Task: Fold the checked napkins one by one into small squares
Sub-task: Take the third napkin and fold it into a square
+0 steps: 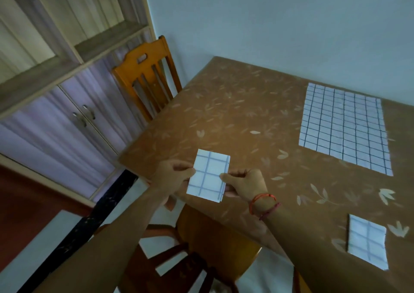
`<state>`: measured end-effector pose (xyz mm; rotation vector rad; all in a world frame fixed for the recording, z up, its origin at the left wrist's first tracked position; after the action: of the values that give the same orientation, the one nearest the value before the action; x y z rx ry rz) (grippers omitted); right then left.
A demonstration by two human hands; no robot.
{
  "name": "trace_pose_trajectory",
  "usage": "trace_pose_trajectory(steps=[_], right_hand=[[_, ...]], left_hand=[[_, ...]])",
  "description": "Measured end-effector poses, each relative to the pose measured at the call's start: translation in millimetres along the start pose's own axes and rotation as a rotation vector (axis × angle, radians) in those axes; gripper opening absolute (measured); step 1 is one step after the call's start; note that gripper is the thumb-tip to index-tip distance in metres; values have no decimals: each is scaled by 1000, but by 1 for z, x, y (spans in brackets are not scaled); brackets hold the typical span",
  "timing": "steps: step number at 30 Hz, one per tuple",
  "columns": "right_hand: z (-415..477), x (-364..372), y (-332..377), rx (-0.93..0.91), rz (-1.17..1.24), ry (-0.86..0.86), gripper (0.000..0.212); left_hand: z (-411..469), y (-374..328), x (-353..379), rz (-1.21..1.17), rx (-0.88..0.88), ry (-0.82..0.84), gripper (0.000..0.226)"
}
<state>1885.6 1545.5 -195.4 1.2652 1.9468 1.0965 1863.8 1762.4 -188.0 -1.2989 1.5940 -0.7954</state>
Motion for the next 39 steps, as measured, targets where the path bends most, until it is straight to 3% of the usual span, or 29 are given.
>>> trace_pose_trajectory(steps=[7,12,19,31,39], right_hand=[[53,19,2,58,68,-16,18],[98,24,-4,114,75,-37,9],[156,25,-27,192,121,-89,15],[210,25,-53,226,128,-123,11],[223,19,-57,212,81,-157,12]], left_hand=[[50,-2,-31,112,19,-2,10],[99,18,-42,117,-18,18,10],[156,55,-45,176,-45,39,12],[205,76,-41,489,53,-49,9],[211,70,-36,544,139,-64,11]])
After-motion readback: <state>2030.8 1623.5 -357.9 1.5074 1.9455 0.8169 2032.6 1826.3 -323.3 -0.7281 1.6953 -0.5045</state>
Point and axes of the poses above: each hand's wrist, its own z-axis towards the middle knuckle, its own x-axis out of the palm, y = z × x, the point moved 7 cm from there along z, towards the middle knuckle, and after that the axes turned 14 degrees about y, right-handed, at the moved point
